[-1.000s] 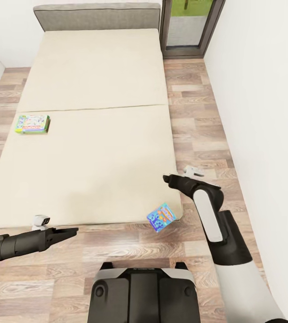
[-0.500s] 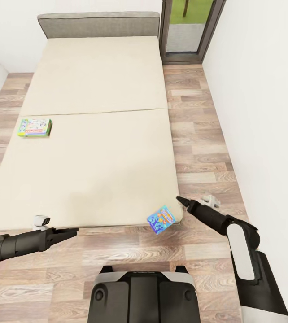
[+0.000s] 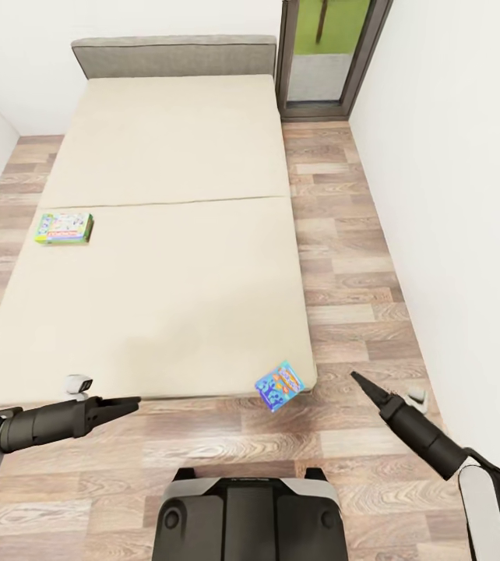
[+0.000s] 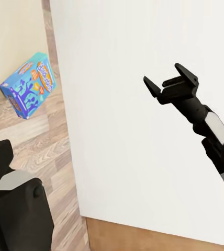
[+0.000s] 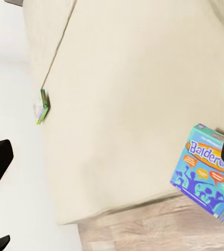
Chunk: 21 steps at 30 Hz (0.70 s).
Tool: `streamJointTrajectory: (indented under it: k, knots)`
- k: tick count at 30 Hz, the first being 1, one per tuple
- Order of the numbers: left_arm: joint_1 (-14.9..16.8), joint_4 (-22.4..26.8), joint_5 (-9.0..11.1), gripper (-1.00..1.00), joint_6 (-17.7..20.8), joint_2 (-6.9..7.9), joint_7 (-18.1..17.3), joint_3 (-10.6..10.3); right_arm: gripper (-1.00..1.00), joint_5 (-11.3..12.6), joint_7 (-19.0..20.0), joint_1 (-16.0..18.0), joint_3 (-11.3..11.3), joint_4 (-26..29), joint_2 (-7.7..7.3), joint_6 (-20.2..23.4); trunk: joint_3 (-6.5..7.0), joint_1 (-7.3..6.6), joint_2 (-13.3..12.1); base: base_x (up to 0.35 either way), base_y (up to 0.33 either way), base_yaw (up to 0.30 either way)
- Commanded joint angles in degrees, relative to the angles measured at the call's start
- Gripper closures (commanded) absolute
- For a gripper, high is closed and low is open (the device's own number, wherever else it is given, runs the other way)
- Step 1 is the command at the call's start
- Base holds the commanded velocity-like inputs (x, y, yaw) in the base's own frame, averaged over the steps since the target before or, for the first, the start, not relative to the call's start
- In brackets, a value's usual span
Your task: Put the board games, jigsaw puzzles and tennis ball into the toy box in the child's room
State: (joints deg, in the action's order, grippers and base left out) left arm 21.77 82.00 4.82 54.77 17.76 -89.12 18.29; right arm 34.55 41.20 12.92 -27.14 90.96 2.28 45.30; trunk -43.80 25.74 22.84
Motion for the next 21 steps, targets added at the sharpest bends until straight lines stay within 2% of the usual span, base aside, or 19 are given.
streamJointTrajectory:
  k: [1,6,7,10,14,21]
  knots:
    - [0.0,0.0,0.0,-1.0,0.6,-0.04,-0.1,-0.2,-1.0,0.1,1.5,-0.8,-0.7,0.0,-0.04,-0.4,0.04,0.04,0.1,0.0,-0.017,0.0]
    - [0.0,0.0,-0.1,-1.0,0.6,-0.17,1.2,-1.5,-1.0,-0.1,8.8,-4.1,-2.2,-0.1,-0.48,-2.5,0.5,0.04,0.1,0.0,-0.1,0.0]
    - [0.0,0.0,-0.1,-1.0,0.6,-0.19,1.8,-1.8,-1.0,-0.1,11.1,-4.8,-2.5,-0.1,-0.59,-2.9,0.59,0.04,0.1,0.0,-0.207,0.0]
    - [0.0,-0.1,0.0,-1.0,0.6,-0.27,4.0,-2.3,-1.0,-0.2,14.9,-5.7,-2.9,-0.2,-0.7,-3.4,0.74,0.04,0.1,0.0,-0.254,0.0]
    - [0.0,-0.3,0.1,-1.0,0.7,-0.47,5.5,-2.8,-1.0,-0.3,15.7,-5.8,-2.9,-0.2,-0.67,-3.5,0.8,0.04,0.1,0.0,-0.262,0.0]
    - [0.0,-0.7,0.1,-1.0,0.7,-2.82,10.2,-4.0,-1.0,-0.3,16.5,-6.0,-2.6,-0.3,-0.4,-3.6,0.83,0.04,0.1,0.0,-0.079,0.0]
